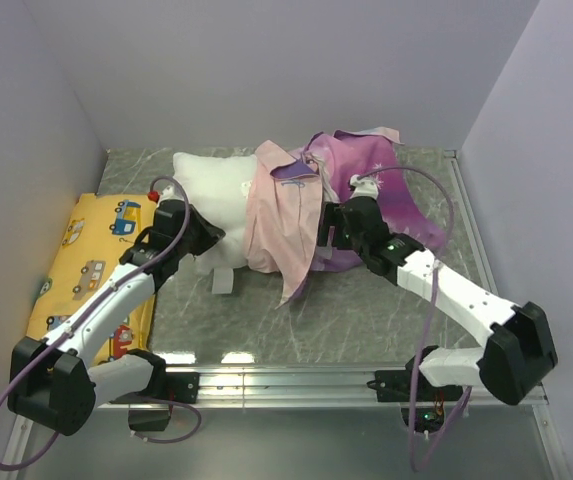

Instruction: Remove the pillowcase from the pillow

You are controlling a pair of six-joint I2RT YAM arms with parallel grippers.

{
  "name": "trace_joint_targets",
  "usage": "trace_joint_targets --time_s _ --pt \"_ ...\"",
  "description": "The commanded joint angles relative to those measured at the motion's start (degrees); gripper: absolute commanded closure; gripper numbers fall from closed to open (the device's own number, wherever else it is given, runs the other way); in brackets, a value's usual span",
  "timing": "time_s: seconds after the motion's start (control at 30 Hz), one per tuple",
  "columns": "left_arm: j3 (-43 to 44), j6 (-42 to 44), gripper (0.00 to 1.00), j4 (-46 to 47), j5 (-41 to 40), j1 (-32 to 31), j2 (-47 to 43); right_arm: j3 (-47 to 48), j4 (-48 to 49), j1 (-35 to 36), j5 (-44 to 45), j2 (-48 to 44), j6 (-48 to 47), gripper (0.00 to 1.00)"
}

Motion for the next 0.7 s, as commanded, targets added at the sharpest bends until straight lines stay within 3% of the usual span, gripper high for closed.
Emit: trace_joint_targets --time_s 0.0,0.07,0.17,0.2,0.27,0.37,0.43,0.53,0.67 --pt "4.3 2.3 0.99 1.2 -1.7 0.1 -0.5 3.3 4.7 -0.5 1.6 4.7 -1.8 0.16" --pt "5.4 2.5 1.0 0.8 -1.7 0.1 -0.2 5.1 4.2 -0.9 2.2 7.7 -2.1 0.21" --pt "7.1 3.3 1.0 -0.7 -2.3 0.3 0.4 6.7 2.2 -1.6 4.6 8.9 -2.0 0.57" --pt "7.6 3.8 0.99 -1.1 -2.6 0.4 0.3 6.8 1.9 -1.8 5.4 8.3 -1.6 0.78" --pt "8.9 4.4 1.0 -2.1 -2.6 1.6 0.5 7.4 -0.6 -2.0 8.3 6.6 -1.1 0.89" --pt "9.4 4.6 0.99 -1.5 2.8 8.6 1.0 9.1 -6.3 -4.1 13.1 4.3 -0.3 0.97" --pt "9.6 3.9 0.99 -0.7 9.3 16.2 1.3 9.2 -9.5 -9.4 12.4 2.0 0.8 1.0" --pt "12.2 4.5 1.0 -1.9 10.6 23.5 2.3 7.6 -10.3 -17.6 9.0 -2.0 1.9 1.0" --pt "15.1 4.5 1.0 -2.1 11.2 28.8 4.5 7.2 -12.3 -22.3 9.3 -5.6 3.8 1.0"
